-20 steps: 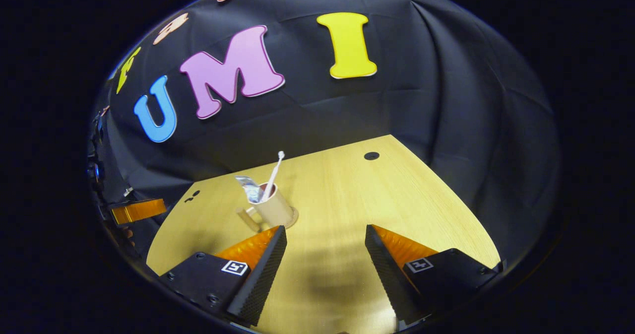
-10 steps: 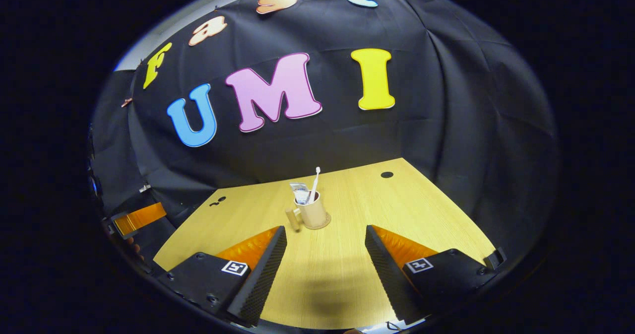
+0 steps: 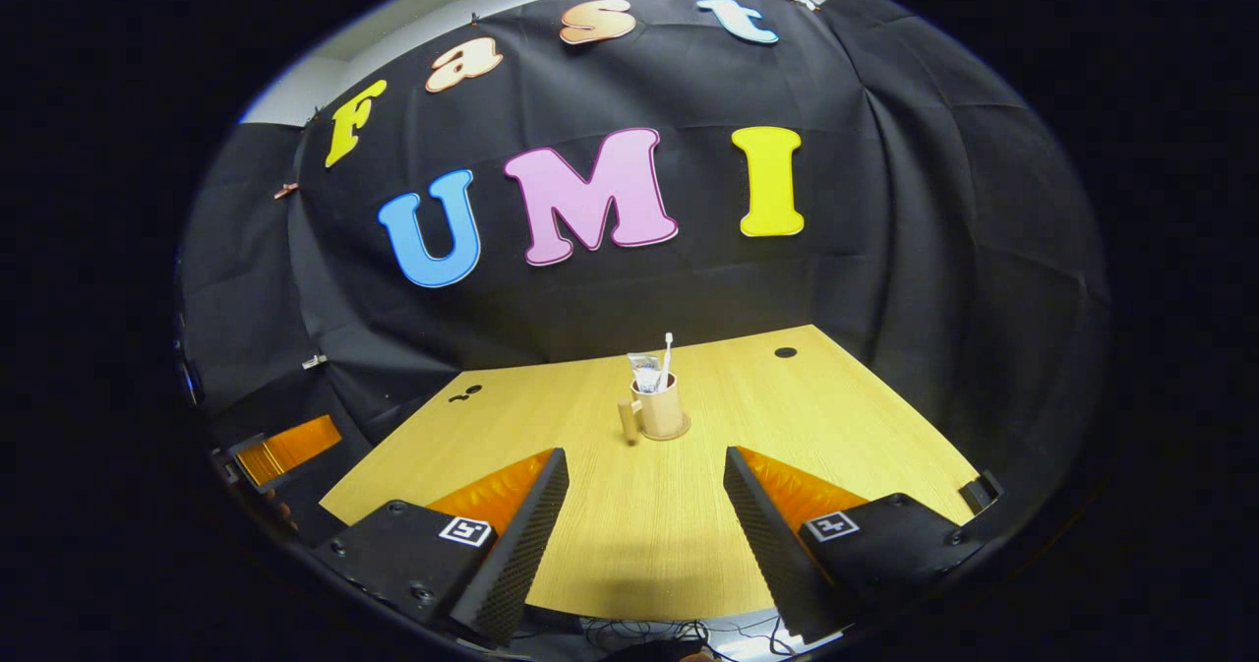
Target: Put the toothbrush and toothpaste on the desktop into the cup, then pick up the cup and place it on the coaster on the desktop.
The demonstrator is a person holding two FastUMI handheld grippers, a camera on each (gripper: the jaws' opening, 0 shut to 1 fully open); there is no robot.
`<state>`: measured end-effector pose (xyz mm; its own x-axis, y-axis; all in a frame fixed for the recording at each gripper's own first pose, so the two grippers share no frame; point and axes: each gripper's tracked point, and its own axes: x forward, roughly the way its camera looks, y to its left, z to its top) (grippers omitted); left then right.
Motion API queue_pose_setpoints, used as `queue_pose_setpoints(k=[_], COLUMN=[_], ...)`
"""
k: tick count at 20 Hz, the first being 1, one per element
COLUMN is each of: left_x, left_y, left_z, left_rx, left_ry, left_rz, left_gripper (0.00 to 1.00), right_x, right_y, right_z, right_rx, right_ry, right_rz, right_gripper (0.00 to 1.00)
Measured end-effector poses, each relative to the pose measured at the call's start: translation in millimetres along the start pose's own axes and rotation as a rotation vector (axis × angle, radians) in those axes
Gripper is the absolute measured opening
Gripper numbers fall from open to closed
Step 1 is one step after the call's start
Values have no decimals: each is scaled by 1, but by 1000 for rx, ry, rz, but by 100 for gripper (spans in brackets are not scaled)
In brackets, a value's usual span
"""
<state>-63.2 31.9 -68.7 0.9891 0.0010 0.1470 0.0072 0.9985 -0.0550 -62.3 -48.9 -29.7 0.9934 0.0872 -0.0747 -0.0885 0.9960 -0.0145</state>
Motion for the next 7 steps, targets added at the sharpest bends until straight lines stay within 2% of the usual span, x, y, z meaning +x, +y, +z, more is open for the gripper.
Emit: queue_pose_setpoints(k=[7], left_x=[-6], left_y=[-2], left_z=[3], left_rx=[24], left_ry=[-5], left_rz=[-37], left_gripper=[98], right_x=[-10], right_y=[17], right_z=[5], right_rx=[-8], right_ry=[-20], right_rz=[11], right_gripper=[98])
